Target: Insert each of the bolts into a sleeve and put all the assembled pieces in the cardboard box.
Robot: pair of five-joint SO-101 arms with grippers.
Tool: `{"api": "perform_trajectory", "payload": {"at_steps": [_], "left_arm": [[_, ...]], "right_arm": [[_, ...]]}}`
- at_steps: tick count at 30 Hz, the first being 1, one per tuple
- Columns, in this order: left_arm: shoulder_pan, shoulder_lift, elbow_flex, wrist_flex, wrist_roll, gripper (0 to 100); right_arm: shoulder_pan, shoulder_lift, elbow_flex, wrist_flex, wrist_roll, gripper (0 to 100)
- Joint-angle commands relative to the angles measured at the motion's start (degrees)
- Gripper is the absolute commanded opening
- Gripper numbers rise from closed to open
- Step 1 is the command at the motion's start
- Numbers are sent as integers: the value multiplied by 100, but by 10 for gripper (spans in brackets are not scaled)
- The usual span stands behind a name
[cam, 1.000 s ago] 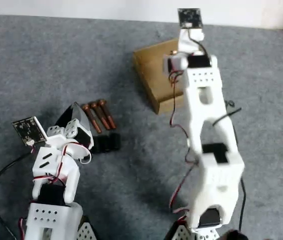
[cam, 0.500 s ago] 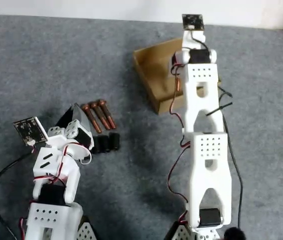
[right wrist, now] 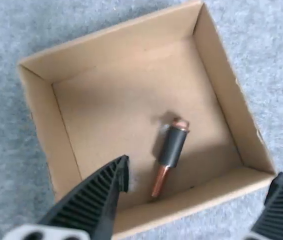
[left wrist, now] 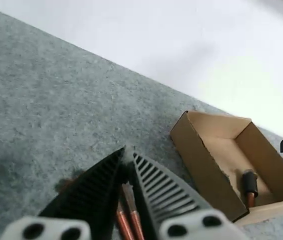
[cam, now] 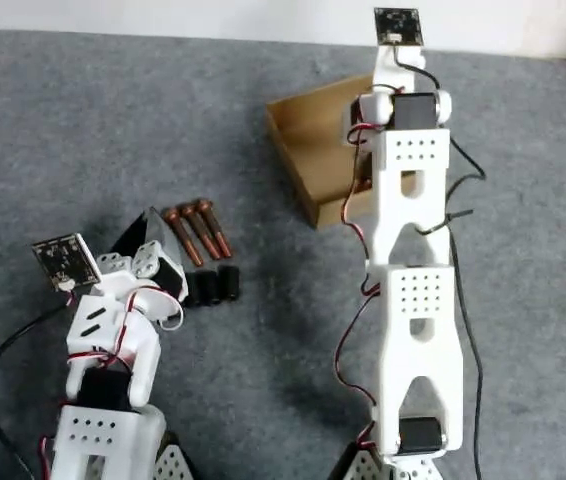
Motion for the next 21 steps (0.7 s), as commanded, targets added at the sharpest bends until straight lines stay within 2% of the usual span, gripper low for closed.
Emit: {"api": "perform_trajectory", "payload": {"at_steps": [1, 11, 19, 21], "left_arm": [[-48, -13, -48, -141, -35, 6], [-48, -13, -48, -141, -35, 6], [-40, -13, -110, -70, -35, 6], [-40, -13, -286, 255, -35, 6]], "right_arm": [[-57, -268, -549, 374, 26, 385], [-171, -1833, -980, 400, 18, 385], [-927, -3512, -848, 418, 18, 385], [-1191, -3925, -347, 418, 18, 385]]}}
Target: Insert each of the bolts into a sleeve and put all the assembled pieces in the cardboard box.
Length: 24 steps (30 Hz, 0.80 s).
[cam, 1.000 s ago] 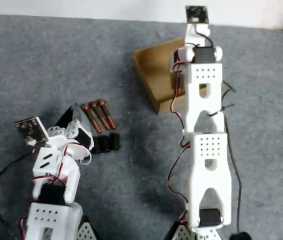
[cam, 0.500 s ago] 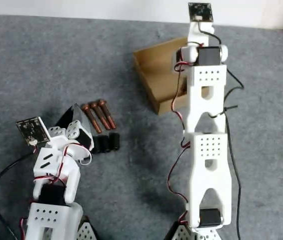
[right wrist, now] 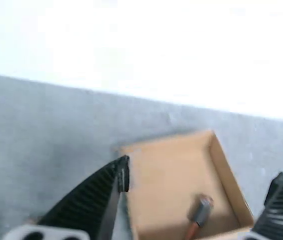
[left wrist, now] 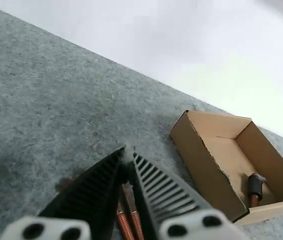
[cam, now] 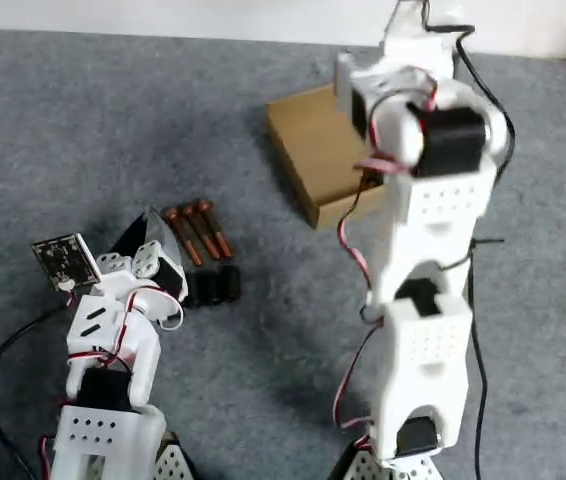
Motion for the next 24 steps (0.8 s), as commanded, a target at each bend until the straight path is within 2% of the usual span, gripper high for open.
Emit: {"api": "perform_trajectory", "payload": {"at_steps": [1, 5, 8, 11, 14, 18, 24], "left_arm": [[-40, -13, -426, 563, -79, 6], [-40, -13, -954, 1618, -255, 7], [-57, -13, -1015, 1697, -255, 7], [-75, -13, -1033, 1723, -255, 7], [-75, -13, -1042, 1732, -255, 7], [-75, -13, -1253, 1987, -246, 7], [-84, -4, -1648, 2356, -220, 6]], "right_arm": [[-637, -1200, 330, 154, 18, 385], [-1077, -2229, 2571, 145, 18, 385], [-1349, -3011, 4409, 101, -35, 385], [-1560, -3697, 6053, -92, -422, 385], [-1727, -4330, 7644, -479, -413, 385], [-1754, -5121, 9789, -1420, -343, 385], [-1771, -5701, 12426, -3618, -387, 385]]}}
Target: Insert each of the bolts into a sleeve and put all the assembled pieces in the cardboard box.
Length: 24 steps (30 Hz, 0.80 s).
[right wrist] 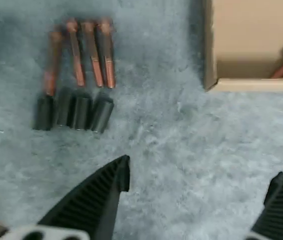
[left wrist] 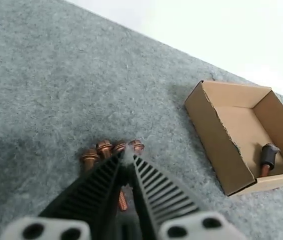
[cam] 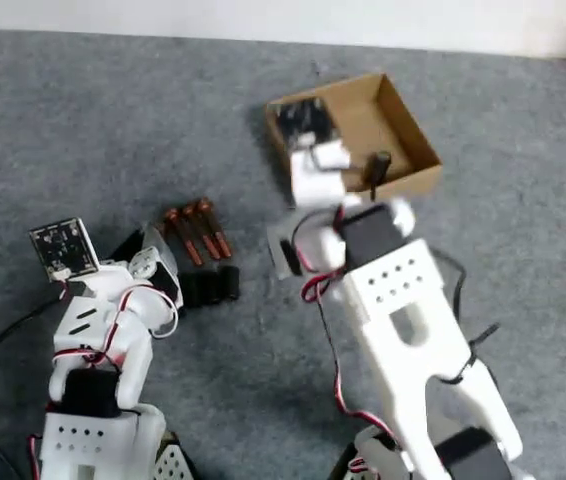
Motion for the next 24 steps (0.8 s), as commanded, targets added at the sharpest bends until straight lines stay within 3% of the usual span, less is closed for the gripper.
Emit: {"api": "perform_trajectory", "payload": {"at_steps": [1, 5, 8, 11, 15, 19, 24], "left_arm": [[-75, -4, -462, 97, 0, 6], [-356, 4, -1182, 844, 237, 6], [-716, 330, -1763, 1363, 237, 6], [-778, 1402, -2035, 1196, 237, 6], [-989, 3565, -2967, 941, 229, 6], [-1332, 5253, -4242, 1749, 229, 6], [-1385, 6097, -4822, 2084, 211, 7]], "right_arm": [[-101, -356, 1895, -1895, -35, 385], [-514, -31, 2879, -2826, -422, 385], [-910, 295, 2545, -2870, -615, 385], [-1165, 585, 2167, -2897, -677, 385], [-1305, 1138, 1640, -2905, -1363, 385], [-1323, 1851, 1262, -2923, -1741, 385], [-1279, 2404, 796, -3037, -1925, 385]]}}
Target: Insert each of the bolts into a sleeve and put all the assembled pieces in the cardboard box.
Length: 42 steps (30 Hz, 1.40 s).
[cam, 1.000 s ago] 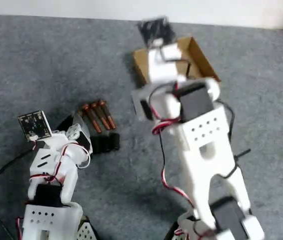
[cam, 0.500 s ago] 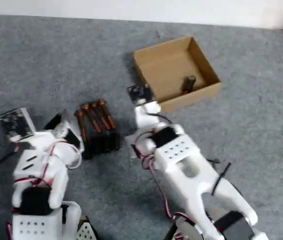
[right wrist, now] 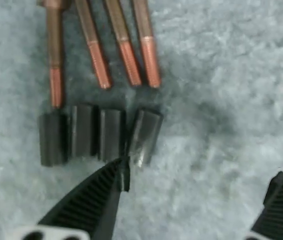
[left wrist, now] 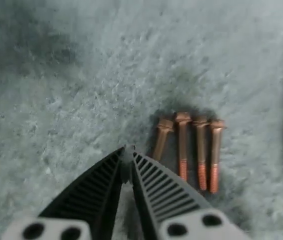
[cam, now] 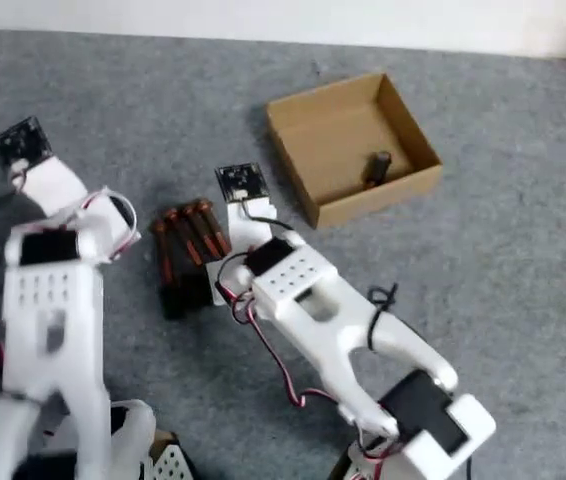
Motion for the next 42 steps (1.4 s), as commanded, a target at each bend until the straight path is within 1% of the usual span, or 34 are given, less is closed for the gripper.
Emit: {"api": "perform_trajectory", "payload": {"at_steps": [1, 6, 11, 16, 23, 27, 29, 32, 34, 42], "left_arm": [[-57, 356, -470, 44, 26, 7], [189, 585, -453, 53, 9, 7], [497, 919, -488, 18, -9, 7], [910, 1279, -453, -536, -624, 7], [1007, 1727, -497, -554, -1046, 8], [1042, 1789, -497, -519, -1160, 10], [1042, 1780, -497, -519, -1240, 39], [1042, 1824, -488, -519, -1222, 127], [1042, 1833, -462, -519, -1213, 168], [1007, 1851, -277, -545, -1240, 174]], "right_arm": [[-13, 259, -488, -180, -132, 385], [4, 330, -541, -198, -132, 385], [22, 312, -505, -488, -105, 385], [22, 330, -514, -497, -88, 385], [22, 330, -505, -497, -88, 385], [22, 338, -505, -497, -88, 385], [22, 338, -505, -497, -88, 385], [22, 338, -497, -505, -88, 385], [22, 338, -497, -505, -79, 385], [31, 356, -470, -681, -79, 385]]}}
